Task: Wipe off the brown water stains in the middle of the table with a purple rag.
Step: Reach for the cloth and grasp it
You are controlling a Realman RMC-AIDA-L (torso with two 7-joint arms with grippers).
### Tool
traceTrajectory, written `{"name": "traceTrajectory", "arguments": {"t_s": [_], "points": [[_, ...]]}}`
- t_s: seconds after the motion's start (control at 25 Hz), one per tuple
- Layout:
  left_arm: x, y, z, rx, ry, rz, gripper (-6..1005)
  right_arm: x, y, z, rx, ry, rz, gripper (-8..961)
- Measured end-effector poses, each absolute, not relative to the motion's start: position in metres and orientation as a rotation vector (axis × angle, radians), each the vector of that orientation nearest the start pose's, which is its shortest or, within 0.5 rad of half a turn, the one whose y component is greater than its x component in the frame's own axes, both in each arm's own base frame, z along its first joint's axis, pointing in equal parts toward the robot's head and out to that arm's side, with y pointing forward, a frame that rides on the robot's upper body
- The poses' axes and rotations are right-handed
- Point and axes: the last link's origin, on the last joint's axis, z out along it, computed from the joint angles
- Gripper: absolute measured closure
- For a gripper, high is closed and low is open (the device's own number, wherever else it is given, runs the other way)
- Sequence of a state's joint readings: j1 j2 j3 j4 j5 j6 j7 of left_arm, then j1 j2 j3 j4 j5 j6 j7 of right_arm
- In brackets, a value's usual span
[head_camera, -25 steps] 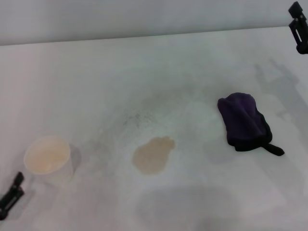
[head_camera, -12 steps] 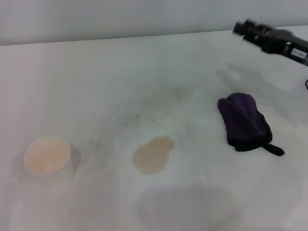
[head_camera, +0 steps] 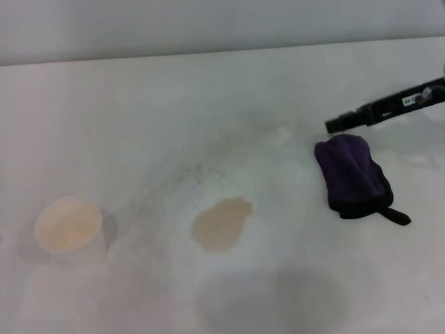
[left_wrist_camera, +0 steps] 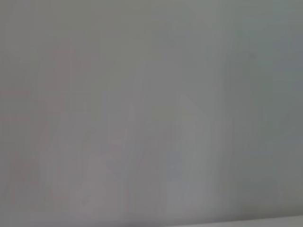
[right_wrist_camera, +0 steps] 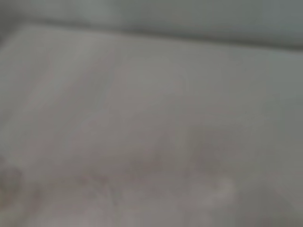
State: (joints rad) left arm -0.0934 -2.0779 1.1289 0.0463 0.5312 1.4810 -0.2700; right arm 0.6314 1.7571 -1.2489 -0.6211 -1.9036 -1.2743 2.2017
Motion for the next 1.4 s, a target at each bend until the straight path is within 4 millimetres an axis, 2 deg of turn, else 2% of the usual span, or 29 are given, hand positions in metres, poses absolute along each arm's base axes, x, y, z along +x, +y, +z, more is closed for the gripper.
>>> {"name": "traceTrajectory", "arguments": {"t_s": [0.12, 0.32, 0.64, 0.88, 1.4], "points": [[-0.391, 0.194, 0.004, -1.623, -0.544, -0.641, 105, 0.281, 0.399, 0.067, -2.456, 1.341, -0.074, 458], [-0.389, 0.202, 0.007, -1.621, -0.52, -0.652, 107, 0.266, 0.408, 0.073, -2.423, 1.321, -0.288, 458], [-0.385, 0.211, 0.015, -1.598, -0.483, -0.667, 108, 0.241, 0.4, 0.049, -2.444, 1.275, -0.593, 459], [-0.385, 0.212, 0.015, -1.598, -0.477, -0.668, 108, 0.235, 0.395, 0.031, -2.466, 1.235, -0.638, 458], [-0.382, 0.211, 0.013, -1.604, -0.471, -0.681, 107, 0.248, 0.393, 0.011, -2.412, 1.148, -0.763, 458]]}}
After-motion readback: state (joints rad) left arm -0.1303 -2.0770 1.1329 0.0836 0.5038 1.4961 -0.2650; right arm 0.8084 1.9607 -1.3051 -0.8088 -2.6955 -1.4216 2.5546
